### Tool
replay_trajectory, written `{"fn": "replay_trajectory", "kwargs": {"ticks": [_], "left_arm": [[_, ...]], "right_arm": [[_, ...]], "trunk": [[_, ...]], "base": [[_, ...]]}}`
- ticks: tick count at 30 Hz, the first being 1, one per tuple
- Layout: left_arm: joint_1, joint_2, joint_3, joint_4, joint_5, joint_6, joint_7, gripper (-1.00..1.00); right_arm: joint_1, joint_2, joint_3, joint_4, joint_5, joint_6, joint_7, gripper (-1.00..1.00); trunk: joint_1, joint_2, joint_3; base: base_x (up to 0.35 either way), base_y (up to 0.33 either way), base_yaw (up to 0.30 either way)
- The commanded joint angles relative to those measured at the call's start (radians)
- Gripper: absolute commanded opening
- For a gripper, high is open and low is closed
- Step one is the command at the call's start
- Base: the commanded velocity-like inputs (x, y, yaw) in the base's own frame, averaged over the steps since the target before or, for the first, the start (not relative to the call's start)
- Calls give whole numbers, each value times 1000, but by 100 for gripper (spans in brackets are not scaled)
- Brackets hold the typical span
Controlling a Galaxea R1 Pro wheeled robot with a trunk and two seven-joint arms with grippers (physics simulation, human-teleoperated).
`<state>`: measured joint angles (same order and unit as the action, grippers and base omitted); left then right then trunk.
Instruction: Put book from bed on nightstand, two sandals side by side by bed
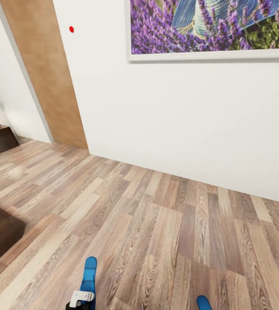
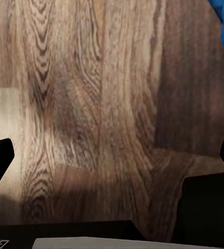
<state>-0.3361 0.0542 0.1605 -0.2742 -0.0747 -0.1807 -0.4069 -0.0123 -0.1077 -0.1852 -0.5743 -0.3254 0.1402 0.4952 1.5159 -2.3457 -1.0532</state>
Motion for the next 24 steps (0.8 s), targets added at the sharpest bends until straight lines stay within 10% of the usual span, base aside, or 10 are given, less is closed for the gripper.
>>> {"fn": "replay_trajectory", "kwargs": {"ticks": [1, 24], "left_arm": [[-1, 0, 8, 1, -10, -5, -6, -100], [-4, -1, 11, -40, -8, 3, -31, -100]], "right_arm": [[0, 0, -3, -1, -11, 10, 5, 100], [0, -3, -10, -3, -11, 8, 0, 100]], "trunk": [[0, 0, -1], [0, 0, -3]], "base": [[0, 0, 274], [0, 0, 32]]}}
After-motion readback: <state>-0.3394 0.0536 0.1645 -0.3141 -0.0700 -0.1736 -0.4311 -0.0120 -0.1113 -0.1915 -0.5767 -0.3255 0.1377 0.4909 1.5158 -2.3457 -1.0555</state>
